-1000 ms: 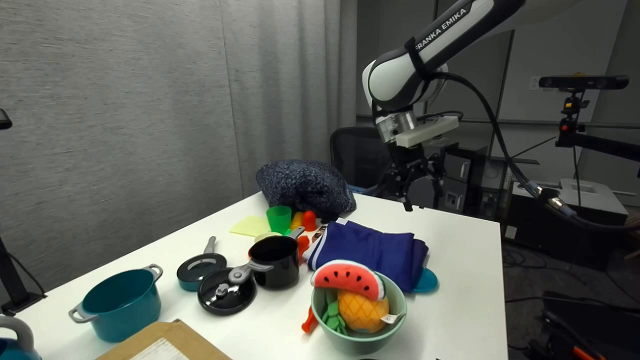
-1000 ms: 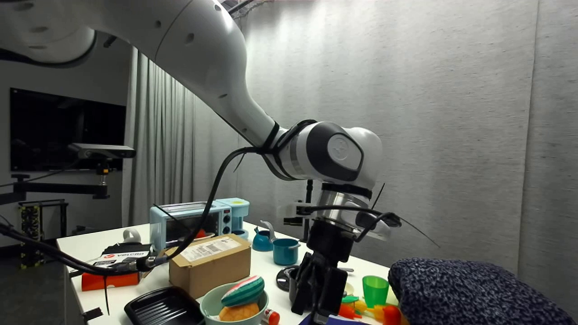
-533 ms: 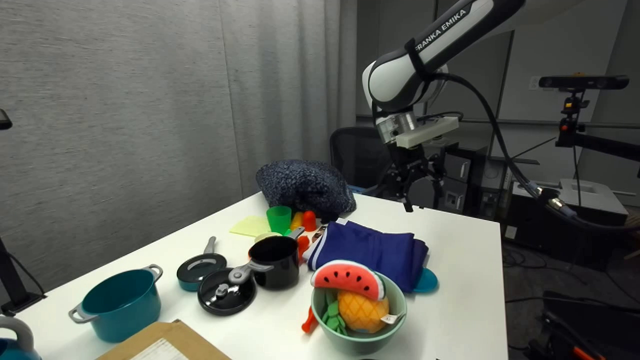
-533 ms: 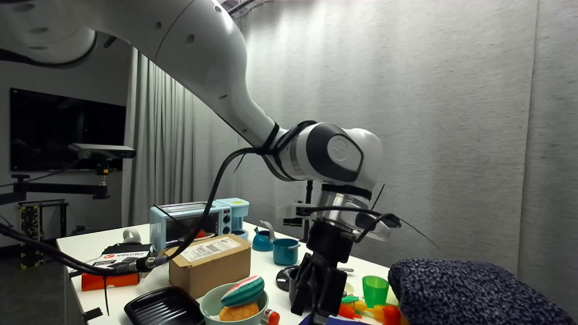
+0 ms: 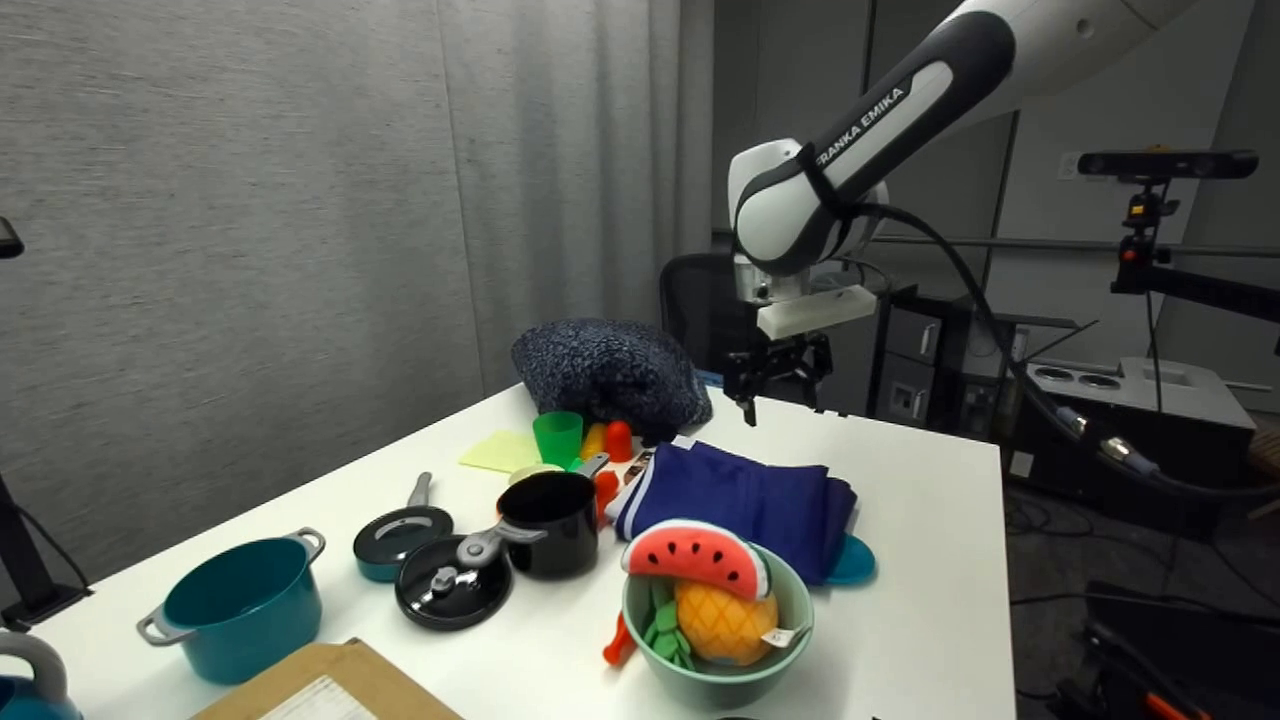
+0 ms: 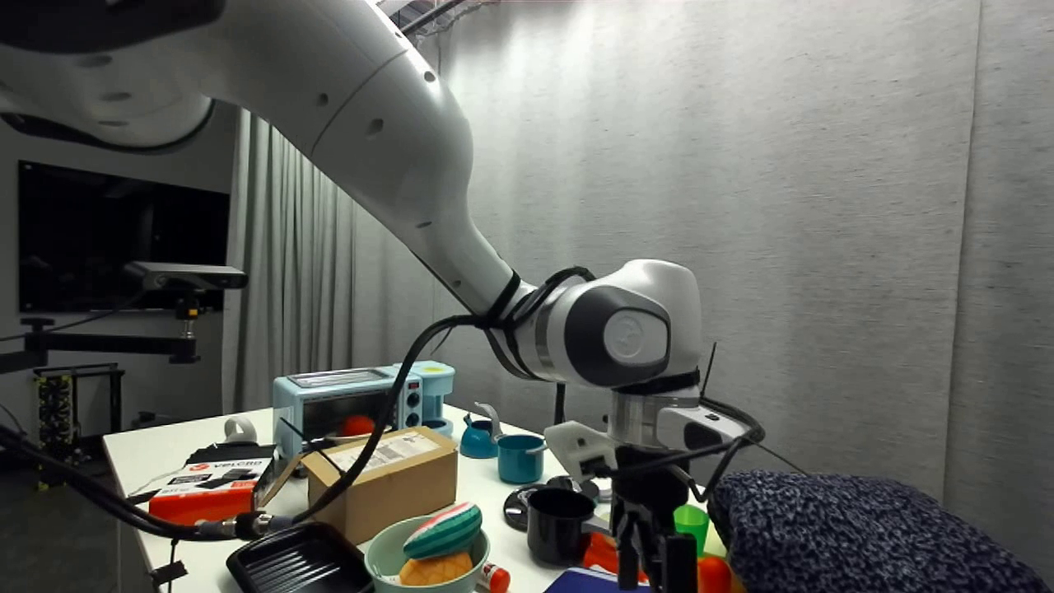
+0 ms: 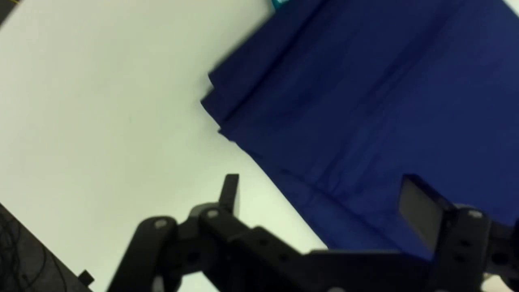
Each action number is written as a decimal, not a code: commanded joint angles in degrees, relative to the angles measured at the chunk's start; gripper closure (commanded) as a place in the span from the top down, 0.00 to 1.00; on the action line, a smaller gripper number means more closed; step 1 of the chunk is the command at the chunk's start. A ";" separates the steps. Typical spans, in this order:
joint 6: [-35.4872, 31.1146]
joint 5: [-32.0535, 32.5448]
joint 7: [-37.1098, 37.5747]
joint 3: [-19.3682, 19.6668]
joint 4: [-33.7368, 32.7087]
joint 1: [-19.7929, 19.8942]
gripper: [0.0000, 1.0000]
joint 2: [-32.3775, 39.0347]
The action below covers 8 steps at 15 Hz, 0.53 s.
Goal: Cover the fruits plush toy with the blue cloth
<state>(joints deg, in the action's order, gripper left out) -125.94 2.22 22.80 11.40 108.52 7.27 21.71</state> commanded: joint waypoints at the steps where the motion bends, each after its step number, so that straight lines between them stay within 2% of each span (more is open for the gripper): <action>1: -12.09 -0.97 1.00 0.85 -1.93 0.75 1.00 5.98; 5: -7.76 -0.57 -7.07 0.32 -6.55 2.51 1.00 11.17; 8: -4.45 -0.43 -9.84 0.18 -10.98 3.03 1.00 14.79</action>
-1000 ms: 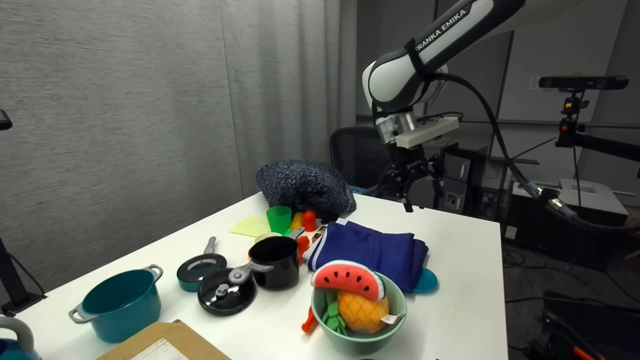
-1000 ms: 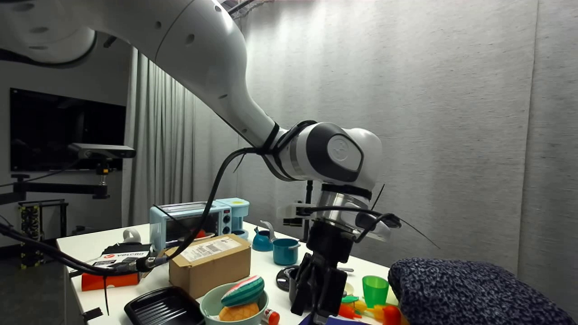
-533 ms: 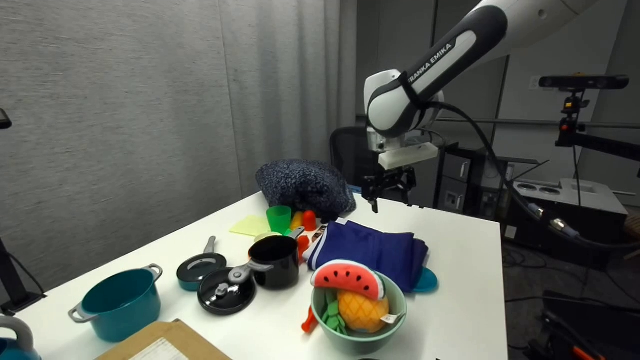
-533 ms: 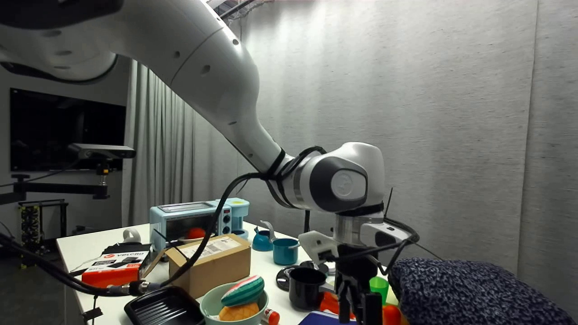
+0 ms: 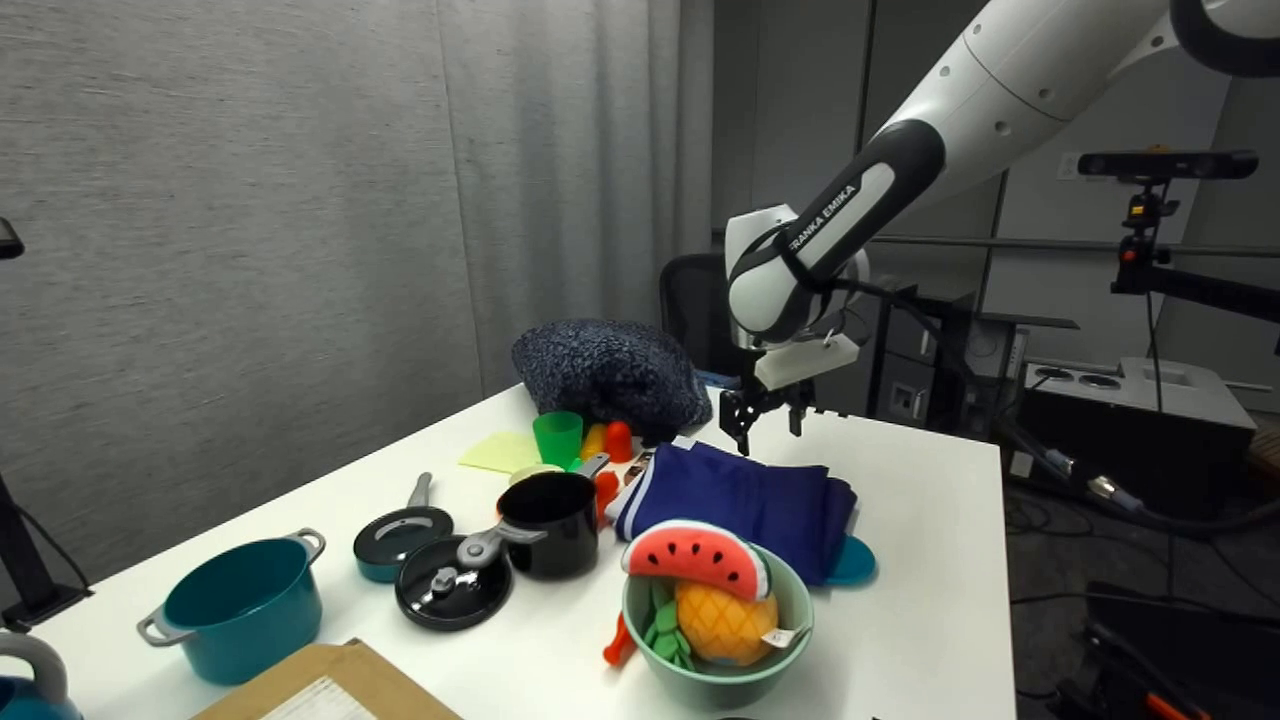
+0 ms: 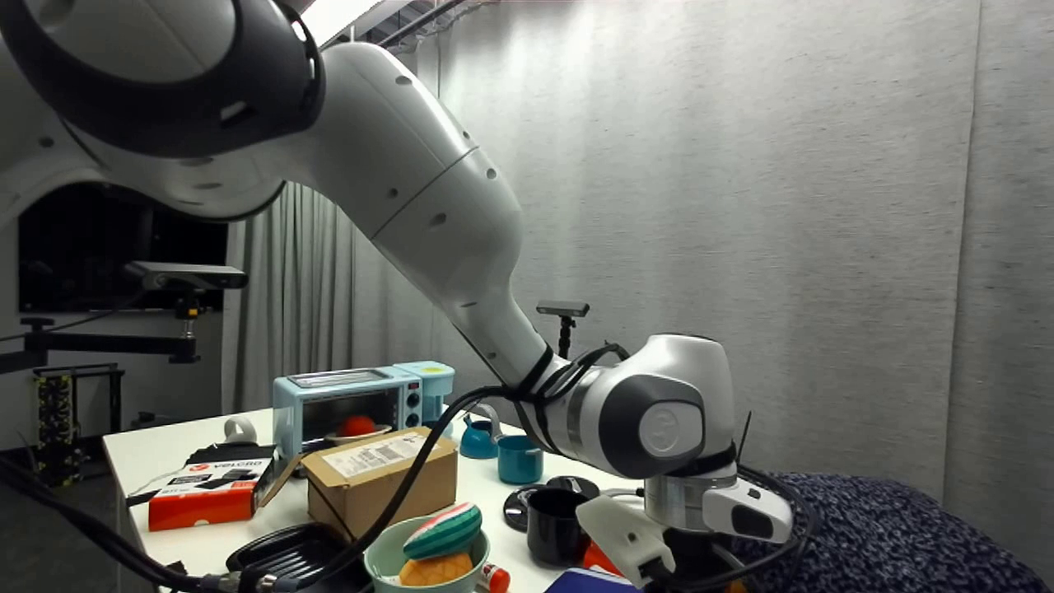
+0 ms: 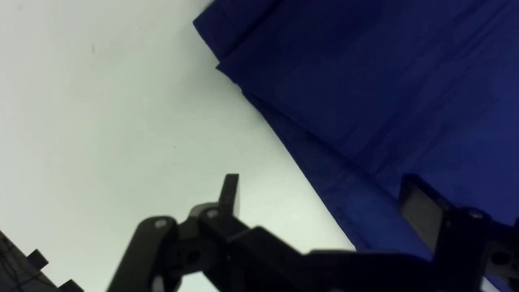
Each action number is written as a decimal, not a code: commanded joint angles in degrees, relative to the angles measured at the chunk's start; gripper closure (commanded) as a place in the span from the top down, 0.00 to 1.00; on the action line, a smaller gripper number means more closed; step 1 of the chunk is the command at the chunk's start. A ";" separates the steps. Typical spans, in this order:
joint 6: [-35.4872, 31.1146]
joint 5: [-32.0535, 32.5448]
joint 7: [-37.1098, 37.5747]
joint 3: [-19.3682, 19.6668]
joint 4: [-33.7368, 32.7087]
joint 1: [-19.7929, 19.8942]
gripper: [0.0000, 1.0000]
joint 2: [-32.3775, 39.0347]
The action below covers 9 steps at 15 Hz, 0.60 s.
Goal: Cover the fruits plush toy with the blue cloth
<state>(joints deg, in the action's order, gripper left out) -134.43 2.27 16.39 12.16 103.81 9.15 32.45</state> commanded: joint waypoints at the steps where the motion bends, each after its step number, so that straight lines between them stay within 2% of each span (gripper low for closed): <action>1: 5.26 -0.85 -4.39 -0.77 -7.75 1.62 1.00 5.02; 9: 12.71 -5.77 -7.73 -3.44 -13.73 3.96 1.00 10.88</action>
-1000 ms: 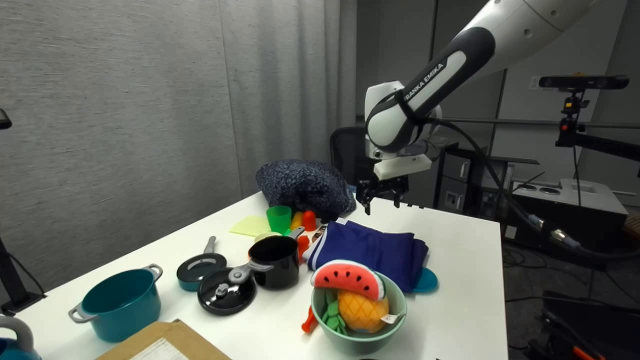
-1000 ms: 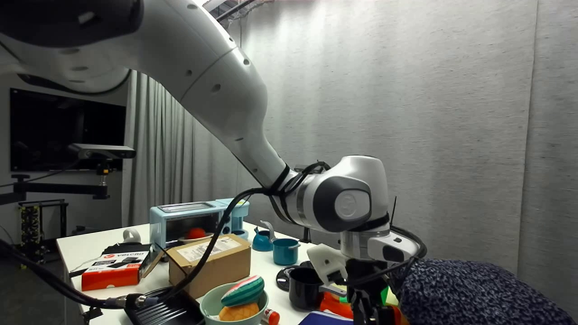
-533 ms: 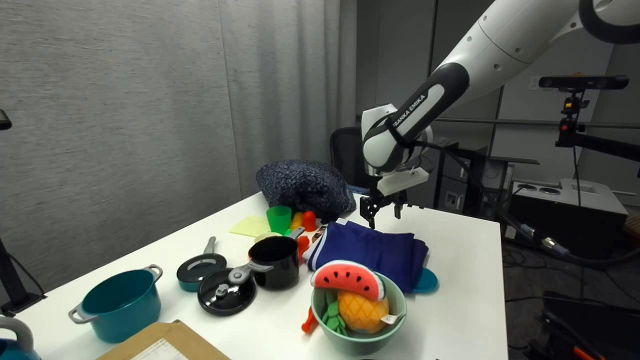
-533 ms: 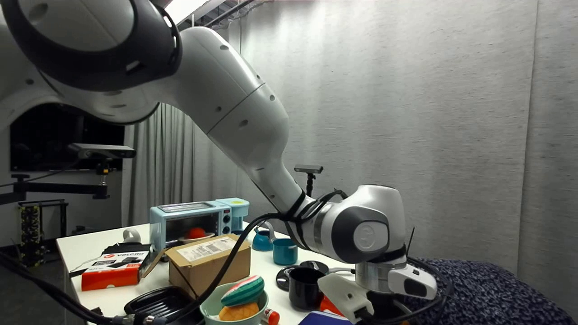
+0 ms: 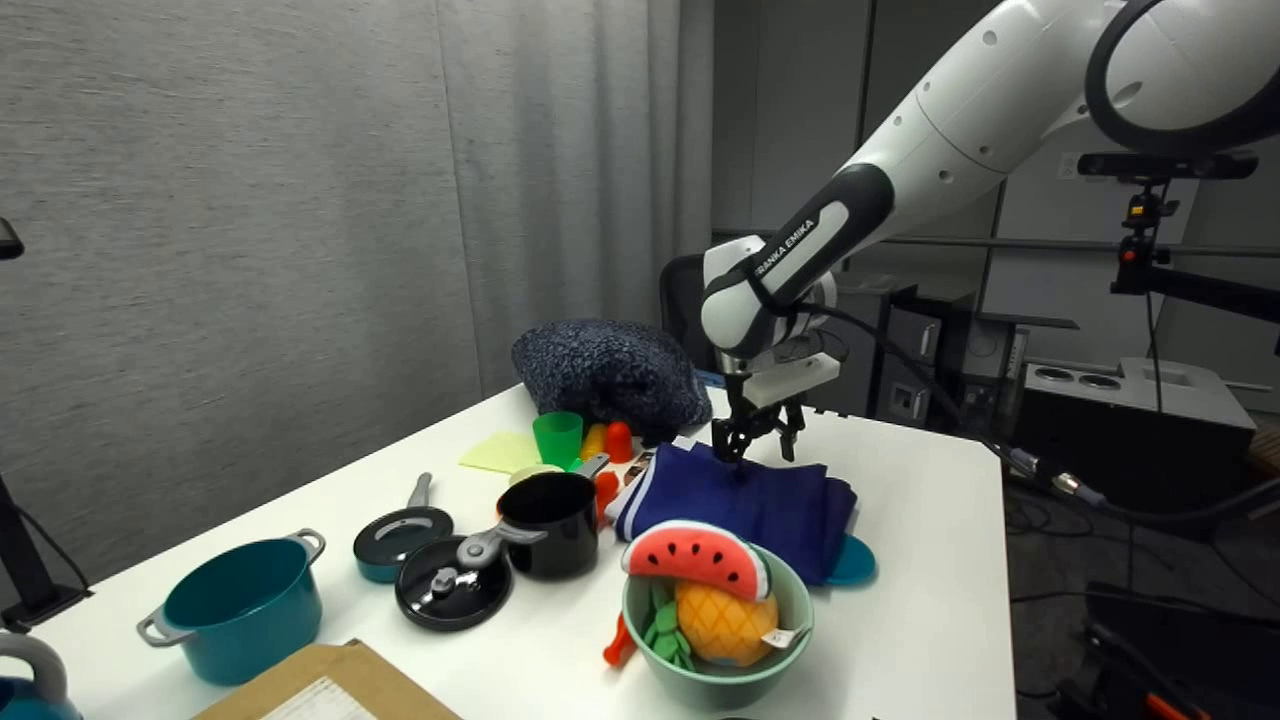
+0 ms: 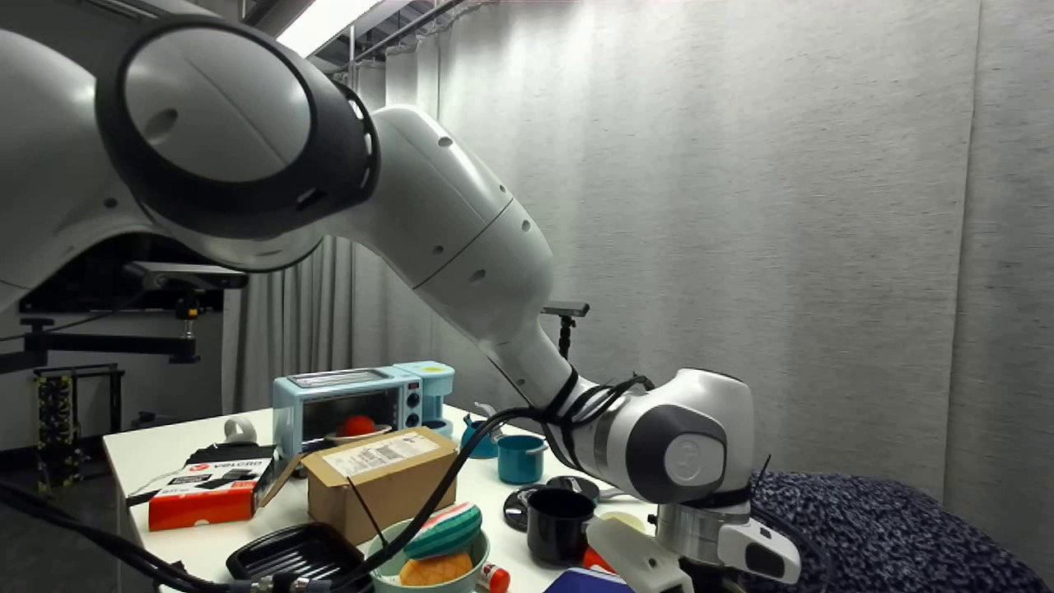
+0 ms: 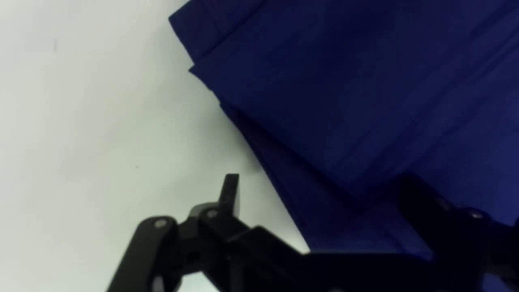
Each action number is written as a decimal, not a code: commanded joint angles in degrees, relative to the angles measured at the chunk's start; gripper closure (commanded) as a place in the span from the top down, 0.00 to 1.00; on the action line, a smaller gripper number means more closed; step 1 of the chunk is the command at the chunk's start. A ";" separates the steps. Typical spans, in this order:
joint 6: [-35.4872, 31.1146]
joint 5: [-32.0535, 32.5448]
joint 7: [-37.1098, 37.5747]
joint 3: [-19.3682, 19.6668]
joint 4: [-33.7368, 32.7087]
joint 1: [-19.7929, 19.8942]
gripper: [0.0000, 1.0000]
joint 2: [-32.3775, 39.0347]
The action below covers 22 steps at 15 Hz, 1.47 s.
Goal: Cover the fruits plush toy with the blue cloth
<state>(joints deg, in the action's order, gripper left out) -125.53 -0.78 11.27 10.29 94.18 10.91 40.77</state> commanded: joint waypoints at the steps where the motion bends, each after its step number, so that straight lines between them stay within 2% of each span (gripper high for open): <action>1: 4.70 -3.60 -2.67 -1.71 -4.75 2.57 0.80 2.95; 11: 8.79 -5.58 -6.61 -1.65 -8.83 5.89 0.03 1.60; 12: 9.42 -5.31 -6.98 -1.58 -8.90 5.97 0.00 1.54; 13: 10.15 -5.04 -7.03 -1.42 -9.05 5.97 0.37 1.56; 14: 10.70 -5.02 -7.44 -1.43 -9.09 6.15 0.32 1.59; 16: 12.44 -5.14 -8.57 -1.15 -9.59 7.19 0.39 1.80; 22: 17.22 -8.94 -9.46 -1.61 -11.48 11.29 0.85 2.07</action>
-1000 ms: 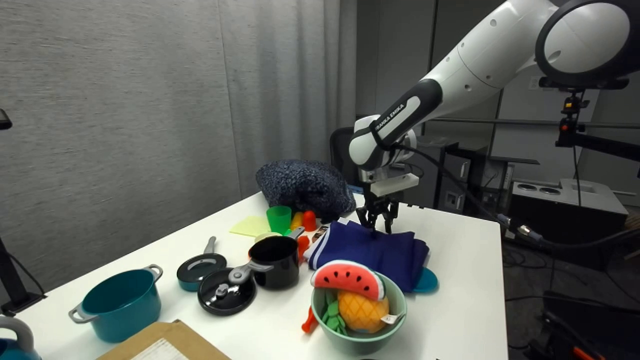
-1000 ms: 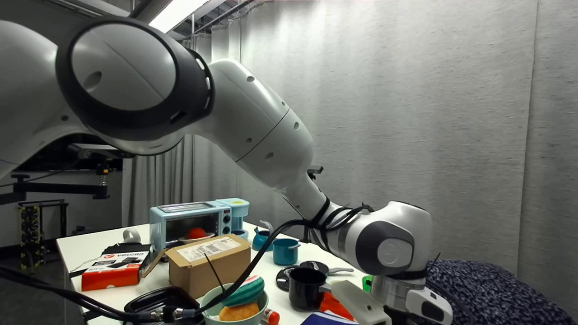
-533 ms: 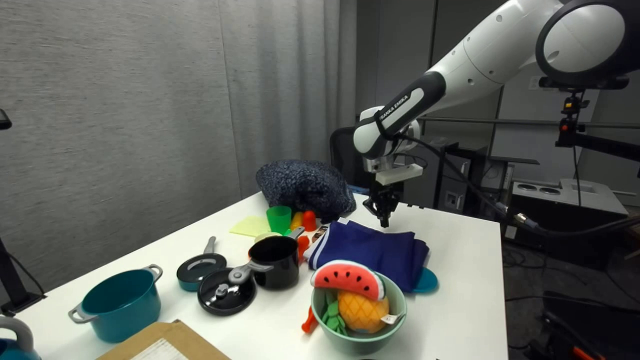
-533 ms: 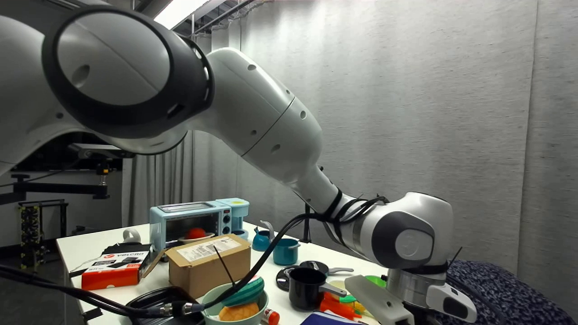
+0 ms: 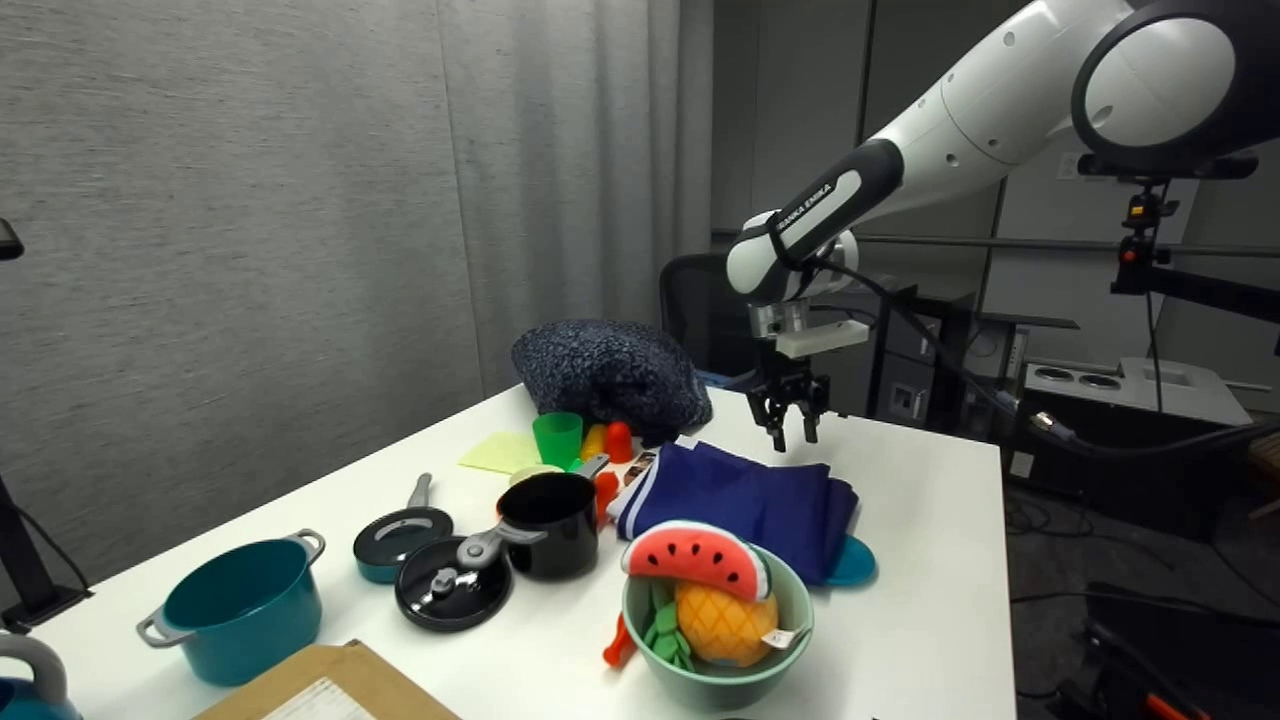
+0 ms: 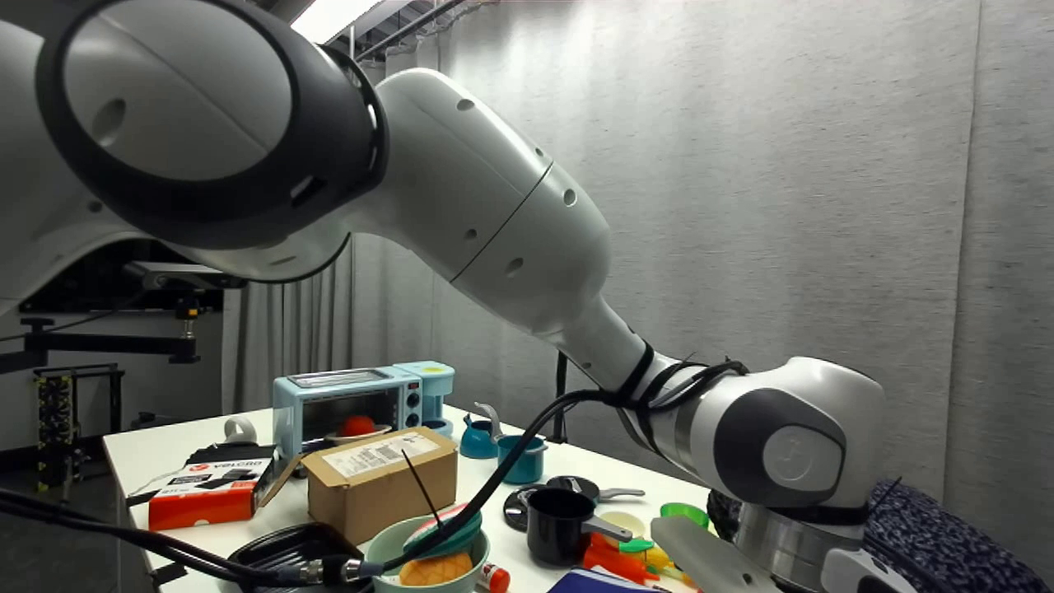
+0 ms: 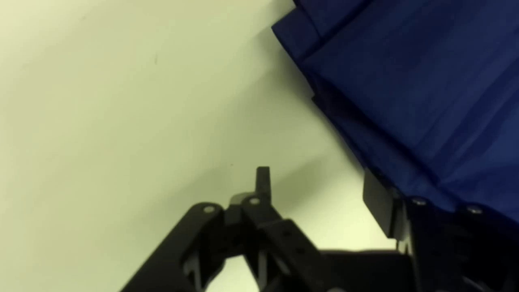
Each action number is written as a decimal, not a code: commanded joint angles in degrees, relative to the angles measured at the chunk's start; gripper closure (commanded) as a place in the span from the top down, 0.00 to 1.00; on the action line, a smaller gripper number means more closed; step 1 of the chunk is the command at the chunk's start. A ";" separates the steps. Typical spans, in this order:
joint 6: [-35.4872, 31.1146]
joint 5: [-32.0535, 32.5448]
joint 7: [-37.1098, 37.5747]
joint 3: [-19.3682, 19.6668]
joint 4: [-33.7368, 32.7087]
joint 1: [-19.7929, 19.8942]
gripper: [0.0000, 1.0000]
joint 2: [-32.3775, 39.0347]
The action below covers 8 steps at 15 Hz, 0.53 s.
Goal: Cover the fruits plush toy with the blue cloth
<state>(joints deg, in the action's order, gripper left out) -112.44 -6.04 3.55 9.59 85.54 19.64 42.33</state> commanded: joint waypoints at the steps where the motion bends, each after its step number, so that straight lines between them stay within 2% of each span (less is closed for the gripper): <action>1: 5.22 -5.19 -1.58 -1.41 -2.89 2.96 0.92 0.33; 2: 5.39 -6.53 -0.08 -2.34 -2.27 1.65 0.99 0.52; 3: 6.43 -7.62 -0.49 -2.71 -2.28 1.74 1.00 0.51; 8: 5.04 -8.14 -0.21 -4.07 -1.42 -1.08 1.00 1.24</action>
<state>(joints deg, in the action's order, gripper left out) -107.48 -13.34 3.59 5.57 84.67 19.85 42.93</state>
